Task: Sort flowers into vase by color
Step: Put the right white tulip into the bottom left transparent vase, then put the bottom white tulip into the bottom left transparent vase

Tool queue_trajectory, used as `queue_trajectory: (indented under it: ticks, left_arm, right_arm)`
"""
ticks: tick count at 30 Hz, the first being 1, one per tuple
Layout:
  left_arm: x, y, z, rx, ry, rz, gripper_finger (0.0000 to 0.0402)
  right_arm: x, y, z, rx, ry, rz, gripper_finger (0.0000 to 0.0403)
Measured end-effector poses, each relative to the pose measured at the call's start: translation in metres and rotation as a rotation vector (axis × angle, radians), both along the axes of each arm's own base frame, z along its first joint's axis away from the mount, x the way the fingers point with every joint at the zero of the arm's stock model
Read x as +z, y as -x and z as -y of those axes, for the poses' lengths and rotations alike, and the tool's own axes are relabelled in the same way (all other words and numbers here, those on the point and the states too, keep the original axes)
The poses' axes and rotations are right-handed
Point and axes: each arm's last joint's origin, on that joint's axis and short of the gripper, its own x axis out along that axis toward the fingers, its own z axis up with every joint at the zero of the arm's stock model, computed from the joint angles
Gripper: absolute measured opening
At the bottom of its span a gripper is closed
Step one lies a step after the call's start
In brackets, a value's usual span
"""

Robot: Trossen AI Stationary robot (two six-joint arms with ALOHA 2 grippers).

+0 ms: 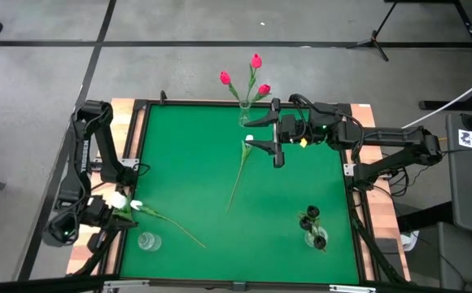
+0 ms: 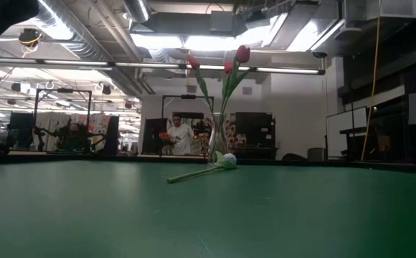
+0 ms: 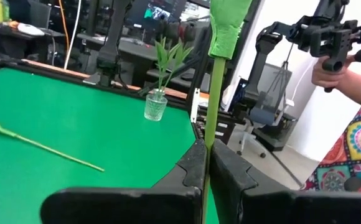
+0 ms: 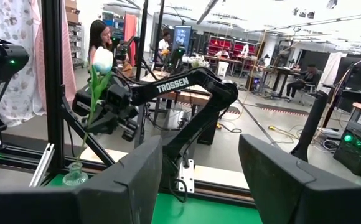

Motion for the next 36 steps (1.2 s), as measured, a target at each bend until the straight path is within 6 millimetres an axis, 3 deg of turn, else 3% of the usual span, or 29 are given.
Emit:
queue_trajectory:
  ticks: [9,27,36]
  left_arm:
    - [-0.003,0.0,0.0,-0.045,0.014,-0.05,0.003]
    - [-0.001,-0.005,0.001,-0.042,0.069,-0.084,0.019]
    - [0.019,-0.006,-0.01,-0.126,0.222,-0.174,0.0202]
  right_arm:
    - [0.0,0.0,-0.002,0.057,0.004,0.0,0.0214]
    - [0.0,0.0,-0.002,0.071,0.007,0.004,0.0214]
    - [0.004,0.0,0.0,-0.017,0.0,0.027,0.0214]
